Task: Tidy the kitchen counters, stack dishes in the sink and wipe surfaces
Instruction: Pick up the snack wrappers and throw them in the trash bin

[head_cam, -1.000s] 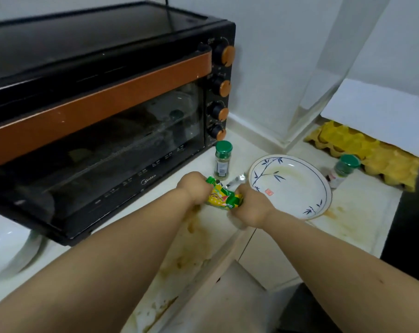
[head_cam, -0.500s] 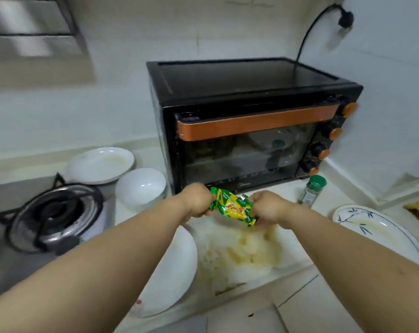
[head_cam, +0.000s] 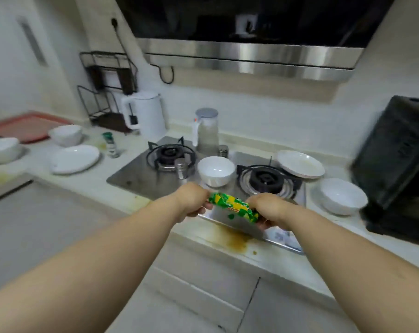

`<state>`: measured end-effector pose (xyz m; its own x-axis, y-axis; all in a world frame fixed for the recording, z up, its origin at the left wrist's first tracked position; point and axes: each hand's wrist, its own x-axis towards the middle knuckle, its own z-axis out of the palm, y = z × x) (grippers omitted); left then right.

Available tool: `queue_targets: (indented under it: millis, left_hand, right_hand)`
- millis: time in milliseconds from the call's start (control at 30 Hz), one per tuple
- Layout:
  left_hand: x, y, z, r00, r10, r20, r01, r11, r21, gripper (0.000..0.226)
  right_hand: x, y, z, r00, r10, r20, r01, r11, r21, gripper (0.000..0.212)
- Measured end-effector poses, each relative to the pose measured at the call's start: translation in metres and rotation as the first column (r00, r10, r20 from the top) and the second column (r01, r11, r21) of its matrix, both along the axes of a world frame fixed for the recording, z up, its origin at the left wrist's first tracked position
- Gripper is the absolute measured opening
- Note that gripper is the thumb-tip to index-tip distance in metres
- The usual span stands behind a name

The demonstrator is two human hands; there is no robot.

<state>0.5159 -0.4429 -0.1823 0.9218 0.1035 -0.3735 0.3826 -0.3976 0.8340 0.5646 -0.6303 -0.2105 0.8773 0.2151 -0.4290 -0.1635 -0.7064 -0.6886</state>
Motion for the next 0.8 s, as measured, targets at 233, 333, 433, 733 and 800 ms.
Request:
queue_targets:
  millis: [233, 333, 433, 733, 800]
  left_hand:
    - [-0.129, 0.214, 0.012, 0.920, 0.391, 0.017, -0.391, 0.921, 0.004, 0.020]
    - [-0.190, 0.290, 0.013, 0.830, 0.556, 0.035, -0.557, 0.831, 0.003, 0.021]
    - [-0.237, 0.340, 0.005, 0.747, 0.664, 0.013, -0.664, 0.747, -0.015, 0.020]
    - [-0.356, 0.471, -0.030, 0.402, 0.915, -0.038, -0.915, 0.403, 0.008, 0.007]
    - [-0.386, 0.500, -0.033, 0.301, 0.952, -0.049, -0.953, 0.303, 0.032, 0.006]
  right_hand:
    - [-0.067, 0.249, 0.000, 0.943, 0.327, -0.069, -0.320, 0.943, 0.095, 0.016]
    - [-0.105, 0.345, 0.004, 0.863, 0.496, -0.090, -0.490, 0.868, 0.088, 0.017]
    - [-0.135, 0.415, -0.001, 0.773, 0.626, -0.101, -0.623, 0.780, 0.062, 0.018]
    - [-0.224, 0.623, -0.028, 0.423, 0.898, -0.119, -0.905, 0.426, 0.005, 0.020]
    - [-0.250, 0.674, -0.034, 0.314, 0.940, -0.134, -0.949, 0.315, -0.008, 0.021]
